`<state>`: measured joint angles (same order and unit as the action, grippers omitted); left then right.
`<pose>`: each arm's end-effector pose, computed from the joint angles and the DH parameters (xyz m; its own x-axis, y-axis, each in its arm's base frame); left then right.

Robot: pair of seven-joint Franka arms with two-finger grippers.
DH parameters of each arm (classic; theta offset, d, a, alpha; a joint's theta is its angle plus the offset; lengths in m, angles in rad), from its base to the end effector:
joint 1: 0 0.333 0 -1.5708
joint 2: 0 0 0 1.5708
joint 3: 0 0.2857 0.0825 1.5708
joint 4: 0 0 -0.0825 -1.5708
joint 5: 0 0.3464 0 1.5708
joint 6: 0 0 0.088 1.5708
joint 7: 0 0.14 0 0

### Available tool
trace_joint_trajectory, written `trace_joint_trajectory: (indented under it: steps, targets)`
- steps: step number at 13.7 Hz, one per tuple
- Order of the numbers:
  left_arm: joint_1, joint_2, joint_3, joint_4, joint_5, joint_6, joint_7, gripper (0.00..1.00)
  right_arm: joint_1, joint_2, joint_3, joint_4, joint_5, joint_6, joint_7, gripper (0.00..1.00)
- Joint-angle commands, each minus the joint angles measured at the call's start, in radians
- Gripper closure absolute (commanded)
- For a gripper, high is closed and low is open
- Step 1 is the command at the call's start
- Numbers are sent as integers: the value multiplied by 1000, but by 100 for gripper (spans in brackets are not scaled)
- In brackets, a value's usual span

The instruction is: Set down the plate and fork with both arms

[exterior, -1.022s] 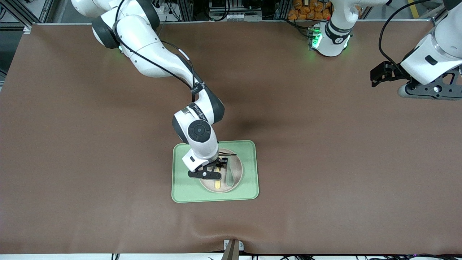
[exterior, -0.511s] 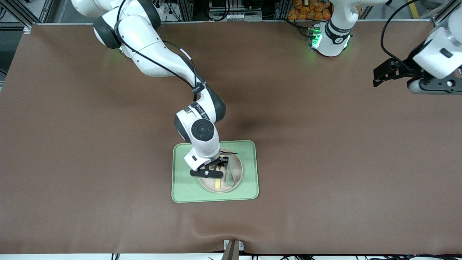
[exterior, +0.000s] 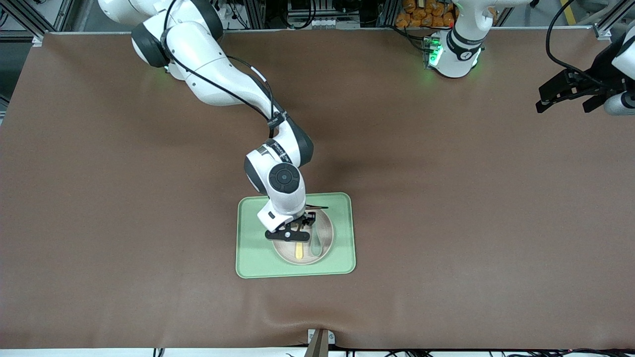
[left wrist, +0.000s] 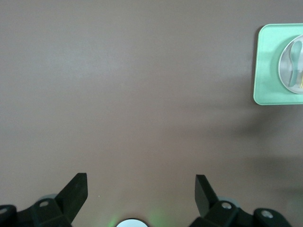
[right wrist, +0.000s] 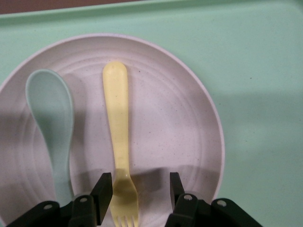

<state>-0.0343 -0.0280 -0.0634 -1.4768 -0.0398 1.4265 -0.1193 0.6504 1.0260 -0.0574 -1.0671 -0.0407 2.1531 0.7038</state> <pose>0.4901 -0.0546 0.6031 0.9995 0.0159 -0.0266 0.0168 -0.9993 0.0348 0.5958 0.4130 0.1756 0.9933 -0.0587 0.0996 -0.0616 -0.9978 0.0260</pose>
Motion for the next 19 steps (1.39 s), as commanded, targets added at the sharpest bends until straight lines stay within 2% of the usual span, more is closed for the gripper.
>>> trace_joint_trajectory:
  steps: [1,4,8,13,14,15,16,18,19]
  targets:
    - [-6,-17,-12,-20,26,-18,3,0,-8,22,22,39,-5,-16,9,42]
    - [-3,-9,-71,-19,109,-20,65,0,-8,22,24,39,-4,-15,9,44]
    - [8,-12,-70,-19,100,-21,139,0,-12,28,33,39,-4,-10,8,46]
    - [8,-9,-67,3,86,-21,135,0,-15,34,39,39,1,-1,11,46]
    - [8,-3,-64,12,86,-21,132,0,-15,37,39,39,2,-2,9,49]
    - [7,-1,-64,15,95,-21,132,0,-15,37,39,39,2,-2,9,58]
    - [11,5,-58,13,83,-21,138,0,-15,37,39,41,2,-4,9,84]
    - [51,3,-47,16,3,-21,145,0,-15,37,39,41,2,-6,9,86]
    - [57,3,-47,13,-3,-21,145,0,-15,37,40,41,2,-6,9,93]
